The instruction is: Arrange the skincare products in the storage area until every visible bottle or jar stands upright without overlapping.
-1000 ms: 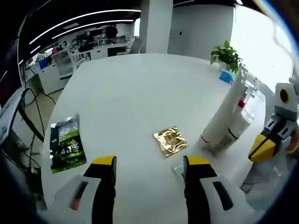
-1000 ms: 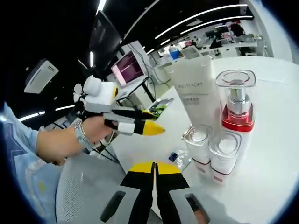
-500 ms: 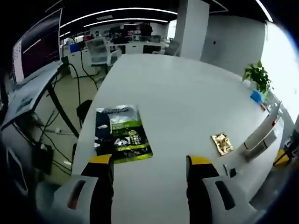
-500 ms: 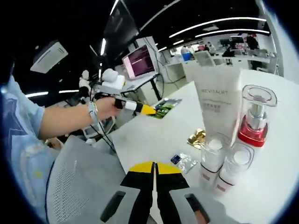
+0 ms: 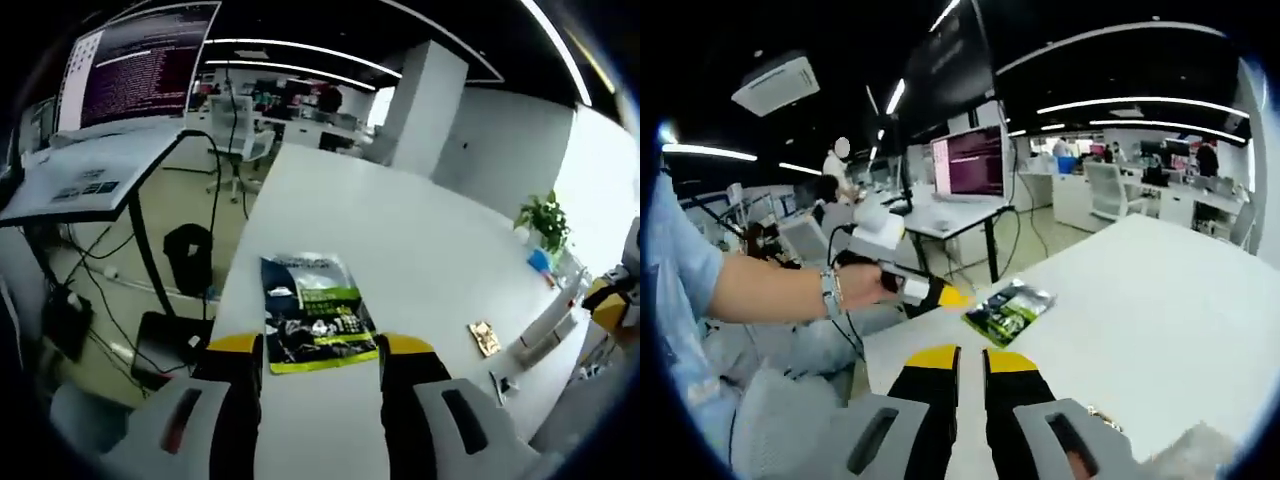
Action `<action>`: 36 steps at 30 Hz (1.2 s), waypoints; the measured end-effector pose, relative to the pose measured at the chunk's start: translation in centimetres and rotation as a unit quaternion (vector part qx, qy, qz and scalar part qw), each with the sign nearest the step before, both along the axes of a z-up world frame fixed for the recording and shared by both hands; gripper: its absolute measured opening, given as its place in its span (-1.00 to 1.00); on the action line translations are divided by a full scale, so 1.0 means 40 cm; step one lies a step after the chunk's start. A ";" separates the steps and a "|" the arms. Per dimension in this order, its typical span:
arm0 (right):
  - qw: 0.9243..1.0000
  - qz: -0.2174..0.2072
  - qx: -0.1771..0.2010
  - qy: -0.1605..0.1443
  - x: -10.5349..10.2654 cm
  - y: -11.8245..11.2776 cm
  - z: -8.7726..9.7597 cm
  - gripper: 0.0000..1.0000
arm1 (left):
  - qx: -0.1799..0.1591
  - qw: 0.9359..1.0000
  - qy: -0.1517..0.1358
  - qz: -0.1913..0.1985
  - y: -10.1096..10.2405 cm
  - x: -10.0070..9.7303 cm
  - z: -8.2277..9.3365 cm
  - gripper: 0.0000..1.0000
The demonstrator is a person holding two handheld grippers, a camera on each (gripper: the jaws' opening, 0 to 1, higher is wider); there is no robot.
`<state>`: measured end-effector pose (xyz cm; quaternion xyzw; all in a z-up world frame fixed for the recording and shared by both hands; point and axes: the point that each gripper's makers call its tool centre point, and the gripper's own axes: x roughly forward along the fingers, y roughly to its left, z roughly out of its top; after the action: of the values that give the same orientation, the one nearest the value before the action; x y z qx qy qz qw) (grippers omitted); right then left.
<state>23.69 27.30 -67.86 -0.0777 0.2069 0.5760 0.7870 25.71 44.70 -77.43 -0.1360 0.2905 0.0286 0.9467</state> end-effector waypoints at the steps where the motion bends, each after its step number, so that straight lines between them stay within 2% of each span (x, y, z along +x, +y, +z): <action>1: 1.000 0.001 -0.001 -0.003 0.016 0.031 0.000 -0.95 | -0.001 1.000 0.006 -0.003 0.008 0.006 -0.006 -0.22; 4: 1.000 -0.005 -0.015 -0.010 0.065 0.095 -0.019 -0.95 | -0.013 1.000 0.013 -0.004 0.031 0.025 -0.019 -0.27; 7: 0.999 -0.009 -0.035 -0.031 0.122 0.150 -0.064 -0.97 | -0.034 0.999 0.028 -0.008 0.039 0.044 -0.043 -0.30; 8: 0.998 -0.019 -0.046 -0.041 0.154 0.166 -0.099 -0.98 | -0.054 0.998 0.039 -0.009 0.032 0.047 -0.055 -0.33; 10: 0.996 -0.042 -0.075 -0.022 0.191 0.180 -0.175 -0.97 | -0.079 0.996 0.046 0.001 0.033 0.059 -0.072 -0.37; 12: 0.994 -0.051 -0.096 -0.007 0.214 0.193 -0.235 -0.97 | -0.091 0.994 0.052 0.009 0.043 0.068 -0.091 -0.37; 14: 0.994 -0.053 -0.099 0.004 0.232 0.209 -0.277 -0.91 | -0.087 0.994 0.066 0.016 0.062 0.071 -0.116 -0.39; 18: 0.993 -0.055 -0.100 0.030 0.243 0.233 -0.326 -0.77 | -0.051 0.995 0.089 0.019 0.087 0.064 -0.148 -0.46; 21: 0.990 -0.056 -0.116 0.050 0.243 0.238 -0.372 -0.68 | -0.049 0.994 0.100 0.013 0.084 0.065 -0.164 -0.48; 23: 0.988 -0.067 -0.121 0.066 0.247 0.235 -0.396 -0.70 | -0.039 0.995 0.092 0.012 0.091 0.078 -0.164 -0.50; 26: 0.986 -0.057 -0.110 0.114 0.222 0.252 -0.422 -0.75 | -0.042 0.995 0.089 0.008 0.086 0.085 -0.163 -0.55; 27: 0.989 -0.062 -0.090 0.101 0.233 0.271 -0.413 -0.77 | -0.042 0.995 0.088 0.006 0.084 0.089 -0.165 -0.60; 30: 0.989 -0.065 -0.085 0.103 0.224 0.276 -0.416 -0.91 | -0.034 0.994 0.100 -0.034 0.056 0.088 -0.179 -0.82; 32: 0.989 -0.069 -0.088 0.099 0.226 0.280 -0.420 -1.00 | -0.017 0.996 0.086 -0.036 0.053 0.098 -0.182 -0.84; 34: 0.989 -0.070 -0.088 0.093 0.231 0.276 -0.418 -1.00 | -0.018 0.995 0.090 -0.033 0.057 0.097 -0.185 -0.96; 35: 0.989 -0.069 -0.091 0.090 0.233 0.274 -0.417 -1.00 | -0.006 0.994 0.104 -0.019 0.076 0.092 -0.193 -1.00; 36: 0.990 -0.066 -0.094 0.088 0.231 0.274 -0.417 -1.00 | -0.013 0.995 0.100 -0.027 0.067 0.092 -0.188 -1.00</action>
<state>32.93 38.27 -84.55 -0.0867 0.3328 0.5057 0.7912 29.38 47.39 -84.93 -0.1372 0.3873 0.0124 0.9116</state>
